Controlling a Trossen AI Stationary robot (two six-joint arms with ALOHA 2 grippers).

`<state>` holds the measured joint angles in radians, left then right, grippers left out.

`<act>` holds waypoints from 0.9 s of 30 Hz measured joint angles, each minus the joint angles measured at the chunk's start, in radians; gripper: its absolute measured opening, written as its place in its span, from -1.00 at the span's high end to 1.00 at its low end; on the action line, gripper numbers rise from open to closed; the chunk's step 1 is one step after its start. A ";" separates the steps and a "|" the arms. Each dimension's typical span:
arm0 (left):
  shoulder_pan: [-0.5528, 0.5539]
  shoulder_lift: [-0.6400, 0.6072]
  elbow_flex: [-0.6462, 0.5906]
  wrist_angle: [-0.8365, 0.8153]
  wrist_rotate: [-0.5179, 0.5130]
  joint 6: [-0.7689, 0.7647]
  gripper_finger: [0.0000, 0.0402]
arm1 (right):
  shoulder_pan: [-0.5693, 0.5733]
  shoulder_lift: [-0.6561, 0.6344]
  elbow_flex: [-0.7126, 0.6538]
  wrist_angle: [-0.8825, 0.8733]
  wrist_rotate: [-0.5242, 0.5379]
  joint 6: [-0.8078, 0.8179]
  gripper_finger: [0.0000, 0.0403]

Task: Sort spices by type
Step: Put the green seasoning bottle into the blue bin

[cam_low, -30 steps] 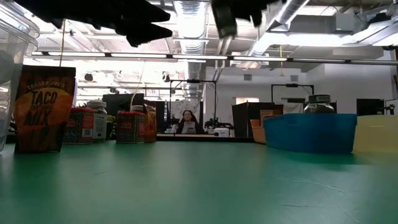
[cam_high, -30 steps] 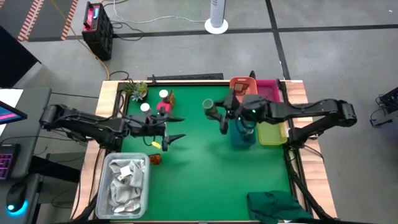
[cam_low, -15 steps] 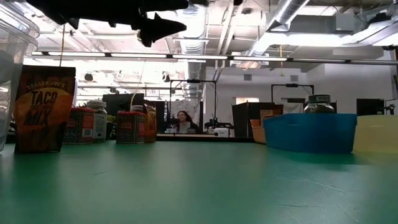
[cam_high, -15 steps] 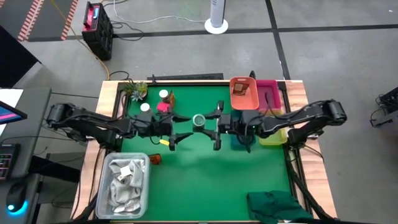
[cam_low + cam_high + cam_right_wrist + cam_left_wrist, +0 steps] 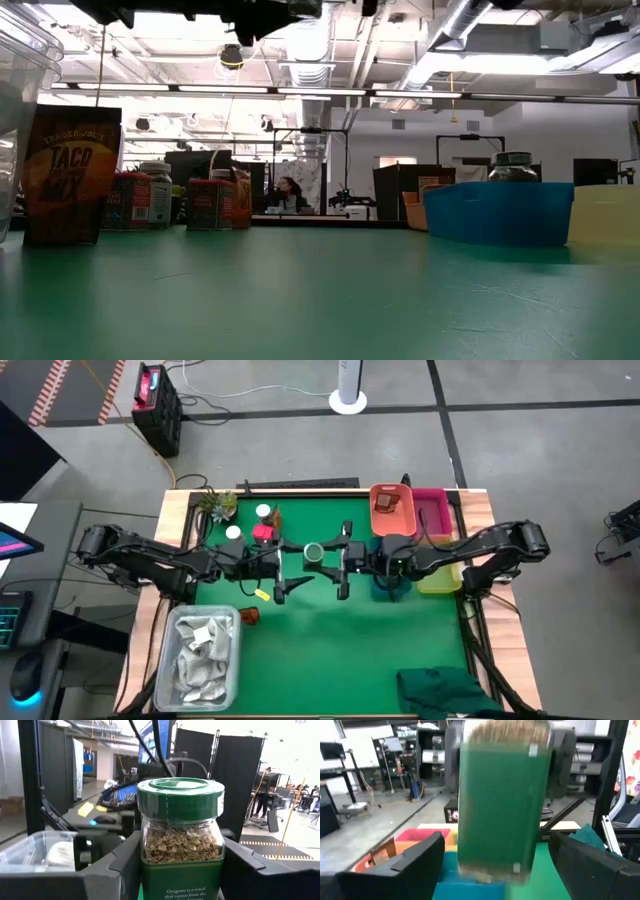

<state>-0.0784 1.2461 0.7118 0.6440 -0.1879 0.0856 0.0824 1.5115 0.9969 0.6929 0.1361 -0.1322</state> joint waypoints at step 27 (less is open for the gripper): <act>0.000 -0.003 0.001 -0.065 -0.011 0.068 0.04 | 0.008 0.058 0.113 -0.194 -0.006 -0.003 -0.19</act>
<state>-0.0780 1.2427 0.7132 0.5786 -0.1986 0.1539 0.0907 1.5700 1.1099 0.4988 0.1303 -0.1356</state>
